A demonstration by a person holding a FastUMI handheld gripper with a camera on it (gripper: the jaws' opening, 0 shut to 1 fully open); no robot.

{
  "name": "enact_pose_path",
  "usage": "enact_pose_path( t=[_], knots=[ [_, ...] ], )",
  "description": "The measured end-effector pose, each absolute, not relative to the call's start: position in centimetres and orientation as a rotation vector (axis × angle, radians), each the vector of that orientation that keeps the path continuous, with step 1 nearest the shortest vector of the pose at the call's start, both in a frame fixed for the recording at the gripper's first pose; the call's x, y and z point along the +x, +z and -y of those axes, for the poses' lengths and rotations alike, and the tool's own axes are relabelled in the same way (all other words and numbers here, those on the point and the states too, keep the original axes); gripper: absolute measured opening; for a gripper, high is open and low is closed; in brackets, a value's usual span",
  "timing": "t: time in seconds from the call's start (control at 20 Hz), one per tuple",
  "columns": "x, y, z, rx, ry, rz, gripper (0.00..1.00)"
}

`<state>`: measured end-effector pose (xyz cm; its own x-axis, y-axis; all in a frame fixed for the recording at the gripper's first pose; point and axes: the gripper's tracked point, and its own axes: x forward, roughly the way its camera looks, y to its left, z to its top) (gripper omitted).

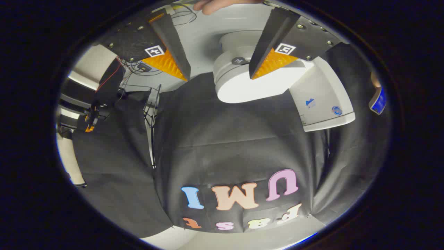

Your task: Open the toilet lid.

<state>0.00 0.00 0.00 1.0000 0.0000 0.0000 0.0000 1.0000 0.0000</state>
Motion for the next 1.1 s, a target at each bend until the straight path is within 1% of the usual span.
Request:
enact_pose_path(
  t=[0.35,1.1],
  knots=[
    [0.2,1.0,-0.3,0.017,-0.008,0.033,1.0],
    [0.6,0.6,0.0,0.041,-0.005,0.031,0.99]
  ],
)
